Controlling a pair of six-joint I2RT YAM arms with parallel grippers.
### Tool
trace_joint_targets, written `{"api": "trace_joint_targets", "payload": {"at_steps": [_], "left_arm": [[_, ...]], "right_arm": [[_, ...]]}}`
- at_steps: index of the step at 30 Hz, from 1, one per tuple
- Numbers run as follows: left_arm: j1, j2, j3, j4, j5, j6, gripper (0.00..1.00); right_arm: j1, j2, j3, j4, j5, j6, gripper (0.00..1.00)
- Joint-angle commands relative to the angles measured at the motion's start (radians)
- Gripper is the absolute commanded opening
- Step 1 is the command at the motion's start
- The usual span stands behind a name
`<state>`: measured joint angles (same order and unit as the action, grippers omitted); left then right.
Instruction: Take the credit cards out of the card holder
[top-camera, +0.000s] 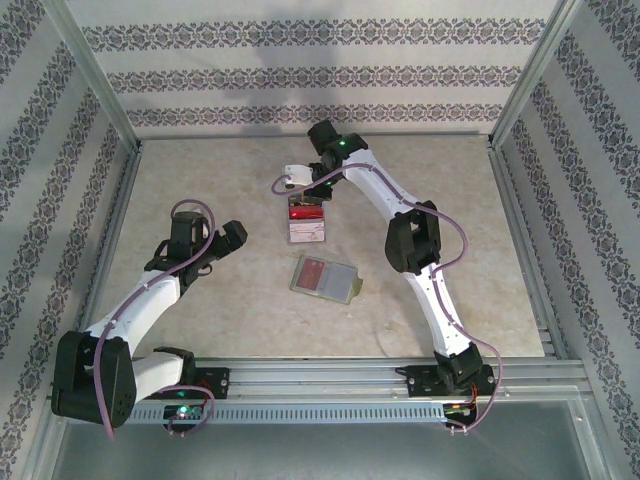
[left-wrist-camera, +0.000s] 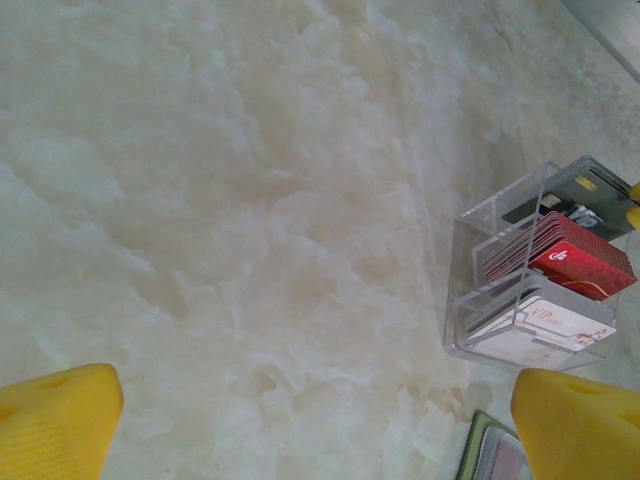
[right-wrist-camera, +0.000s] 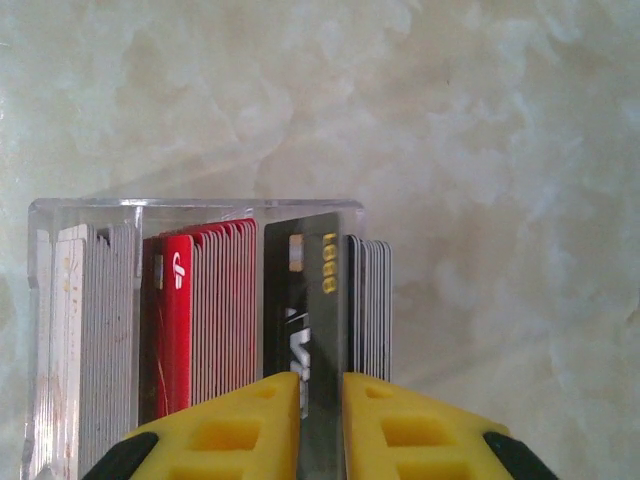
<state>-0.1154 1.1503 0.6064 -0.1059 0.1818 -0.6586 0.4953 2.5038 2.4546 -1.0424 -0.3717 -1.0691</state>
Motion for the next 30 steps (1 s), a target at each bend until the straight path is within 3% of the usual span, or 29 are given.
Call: {"api": "trace_joint_targets", "payload": {"at_steps": [1,12,19,26,30], "left_arm": [[0.017,-0.002,0.002,-0.005,0.01,-0.006,1.0],[0.017,-0.034,0.005,-0.029,0.031,-0.007,1.0],[0.017,-0.058,0.013,-0.061,0.099,0.0,1.0],[0.015,-0.041,0.034,-0.083,0.239,0.012,0.91],[0.006,-0.014,0.029,-0.065,0.325,-0.012,0.84]], "right_arm": [[0.011,0.008,0.033,-0.001,0.007,0.009,0.2],[0.019,-0.078,0.023,-0.013,-0.004,0.055,0.28],[0.026,-0.208,-0.036,-0.015,0.014,0.175,0.38],[0.038,-0.453,-0.294,0.062,0.094,0.37,0.47],[0.05,-0.668,-0.557,0.202,0.147,0.524,0.59]]}}
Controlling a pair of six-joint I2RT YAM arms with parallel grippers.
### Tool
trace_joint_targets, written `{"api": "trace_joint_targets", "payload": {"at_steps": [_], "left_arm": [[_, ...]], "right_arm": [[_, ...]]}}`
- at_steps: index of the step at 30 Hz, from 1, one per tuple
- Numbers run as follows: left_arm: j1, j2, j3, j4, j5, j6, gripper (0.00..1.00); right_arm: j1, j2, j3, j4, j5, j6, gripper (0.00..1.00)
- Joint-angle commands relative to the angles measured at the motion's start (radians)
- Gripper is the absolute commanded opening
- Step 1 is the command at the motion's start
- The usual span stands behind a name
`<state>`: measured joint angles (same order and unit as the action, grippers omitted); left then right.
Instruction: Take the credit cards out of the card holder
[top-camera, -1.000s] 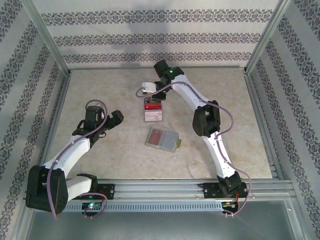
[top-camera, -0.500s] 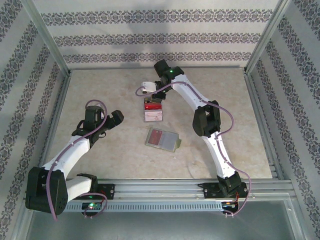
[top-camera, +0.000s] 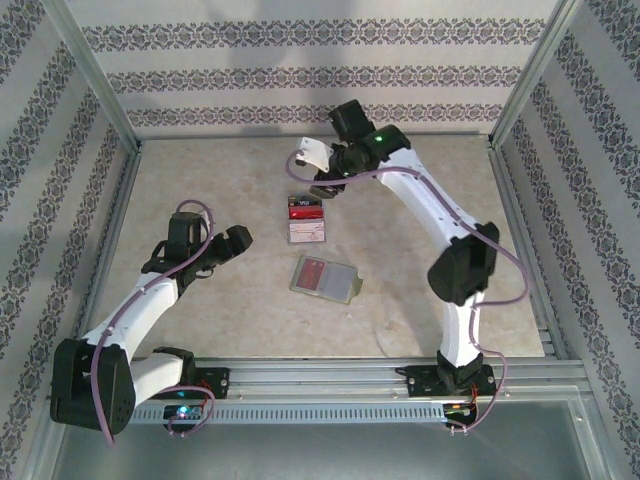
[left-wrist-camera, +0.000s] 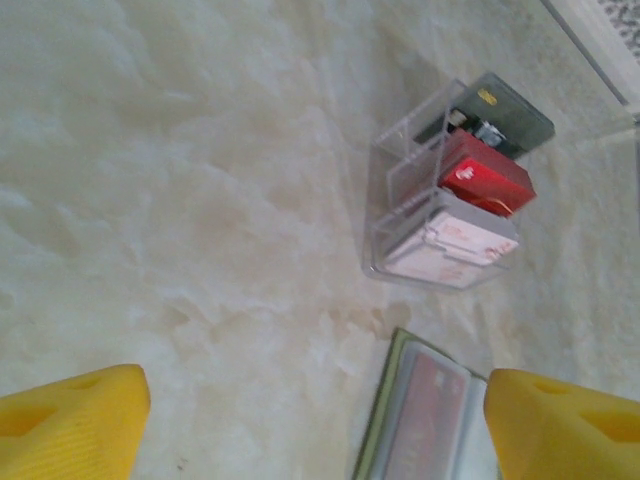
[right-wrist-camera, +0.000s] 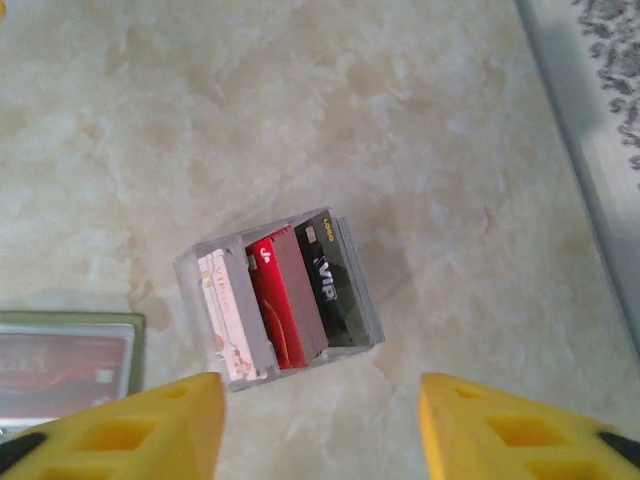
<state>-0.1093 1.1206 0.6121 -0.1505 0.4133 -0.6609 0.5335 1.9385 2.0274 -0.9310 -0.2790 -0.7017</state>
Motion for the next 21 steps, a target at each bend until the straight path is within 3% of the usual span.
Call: {"api": "trace_joint_targets", "payload": {"at_steps": [1,6,10,21], "left_arm": [[-0.006,0.022,0.02,-0.015,0.107,-0.017,0.83],[-0.048,0.048,0.008,0.005,0.144,-0.036,0.8],[-0.1,0.07,0.014,-0.01,0.148,-0.04,0.77],[-0.277,0.14,-0.032,0.137,0.136,-0.161,0.76]], "right_arm": [[0.014,-0.165,-0.208,0.137,0.058,0.194,0.61],[0.007,-0.443,-0.541,0.352,0.119,0.437,0.84],[-0.025,-0.615,-0.701,0.406,0.117,0.599,0.97],[-0.111,-0.912,-1.096,0.467,0.006,1.053,0.98]]}}
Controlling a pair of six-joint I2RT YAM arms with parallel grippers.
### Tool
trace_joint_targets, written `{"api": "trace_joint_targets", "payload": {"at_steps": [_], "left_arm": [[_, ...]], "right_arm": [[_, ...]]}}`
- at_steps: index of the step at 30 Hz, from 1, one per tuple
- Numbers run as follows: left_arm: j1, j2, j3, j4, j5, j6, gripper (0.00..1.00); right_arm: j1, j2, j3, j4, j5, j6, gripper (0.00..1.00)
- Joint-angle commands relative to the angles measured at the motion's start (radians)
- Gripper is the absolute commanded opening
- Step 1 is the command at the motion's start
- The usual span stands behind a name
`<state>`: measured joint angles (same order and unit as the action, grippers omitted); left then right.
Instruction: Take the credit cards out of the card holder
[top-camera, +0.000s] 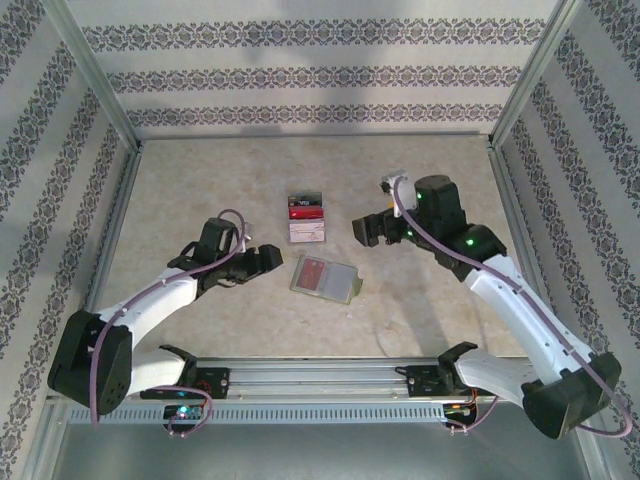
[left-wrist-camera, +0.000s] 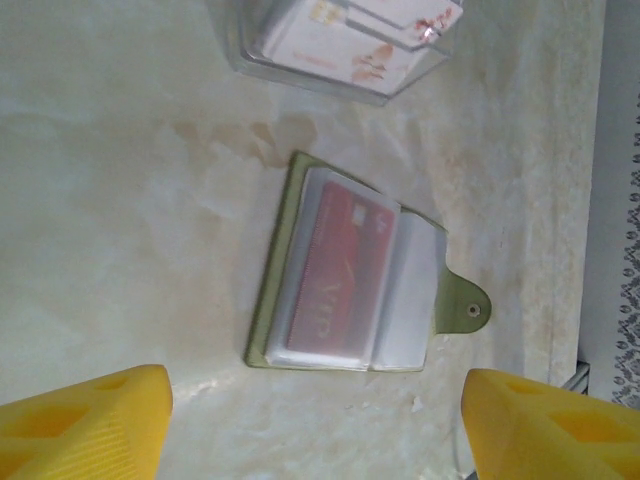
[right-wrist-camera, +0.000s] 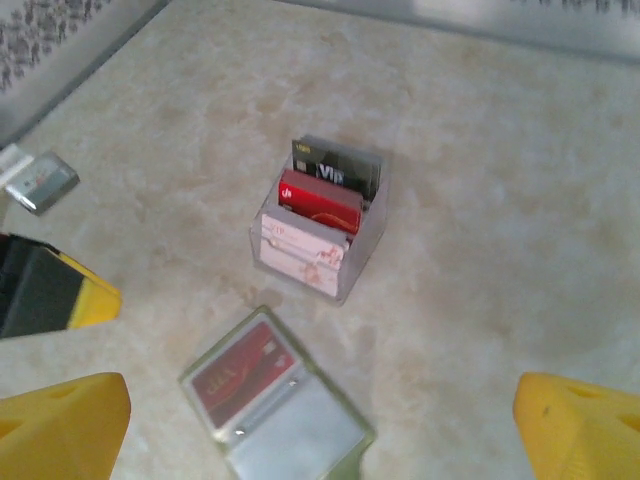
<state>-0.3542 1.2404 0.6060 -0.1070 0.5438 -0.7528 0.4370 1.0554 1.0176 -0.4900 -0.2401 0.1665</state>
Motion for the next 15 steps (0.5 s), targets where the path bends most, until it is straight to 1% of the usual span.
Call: {"api": "trace_joint_targets", "payload": {"at_steps": [1,7,10,12,15], "left_arm": [[-0.047,0.031,-0.037,0.131,0.007,-0.091,0.77],[-0.129,0.12,-0.019,0.203,-0.005,-0.121,0.76],[-0.16,0.171,-0.008,0.248,-0.007,-0.141,0.73],[-0.175,0.203,0.006,0.267,-0.011,-0.146,0.71],[-0.19,0.247,0.03,0.275,-0.029,-0.143,0.7]], "right_arm": [[-0.022,-0.047,-0.138,0.045,-0.037,0.217,0.98],[-0.056,-0.107,-0.38,0.17,-0.052,0.37,0.98],[-0.062,-0.111,-0.448,0.224,-0.048,0.409,0.98],[-0.067,-0.102,-0.471,0.246,-0.043,0.423,0.98],[-0.07,-0.078,-0.484,0.263,-0.041,0.433,0.98]]}}
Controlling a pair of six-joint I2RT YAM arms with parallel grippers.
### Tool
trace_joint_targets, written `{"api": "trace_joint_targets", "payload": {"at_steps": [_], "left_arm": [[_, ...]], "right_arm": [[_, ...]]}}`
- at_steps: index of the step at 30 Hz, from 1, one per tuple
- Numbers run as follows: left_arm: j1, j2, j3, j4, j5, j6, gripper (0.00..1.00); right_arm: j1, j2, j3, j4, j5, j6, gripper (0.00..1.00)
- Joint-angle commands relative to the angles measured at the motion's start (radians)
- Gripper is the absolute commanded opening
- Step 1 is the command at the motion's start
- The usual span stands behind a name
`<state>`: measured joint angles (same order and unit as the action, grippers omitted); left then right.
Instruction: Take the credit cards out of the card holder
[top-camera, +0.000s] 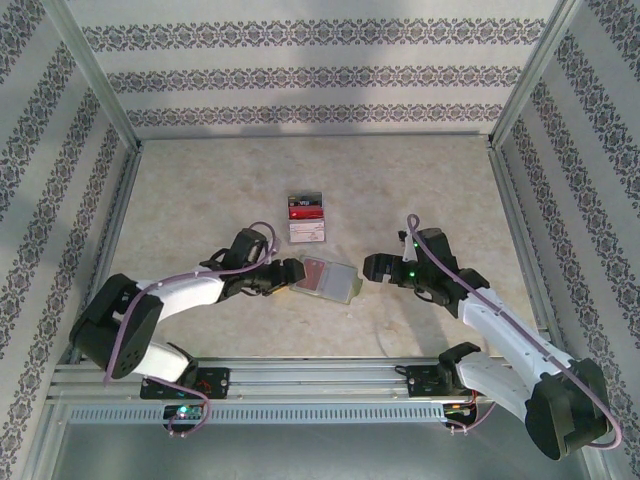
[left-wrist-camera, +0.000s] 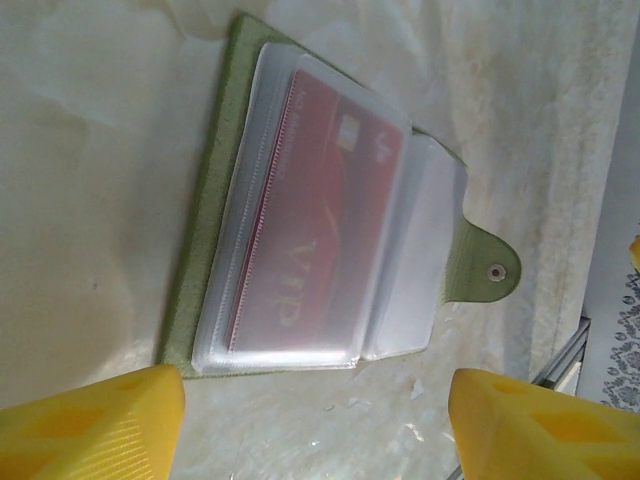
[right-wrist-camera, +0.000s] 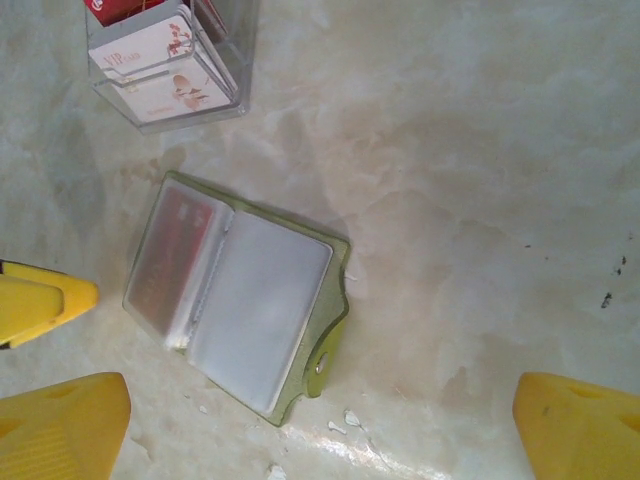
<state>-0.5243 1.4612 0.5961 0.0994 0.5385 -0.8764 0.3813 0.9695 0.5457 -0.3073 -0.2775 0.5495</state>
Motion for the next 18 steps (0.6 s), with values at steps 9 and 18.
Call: {"api": "trace_joint_targets", "payload": {"at_steps": [9,18], "left_arm": [[-0.034,0.107,0.083,0.092,-0.023,-0.011,0.68],[-0.047,0.154,0.087,0.088,-0.021,-0.01,0.67]], "right_arm": [[-0.023,0.04,-0.003,0.083,0.007,0.032,0.98],[-0.038,0.034,-0.005,0.082,0.012,0.028,0.98]]}}
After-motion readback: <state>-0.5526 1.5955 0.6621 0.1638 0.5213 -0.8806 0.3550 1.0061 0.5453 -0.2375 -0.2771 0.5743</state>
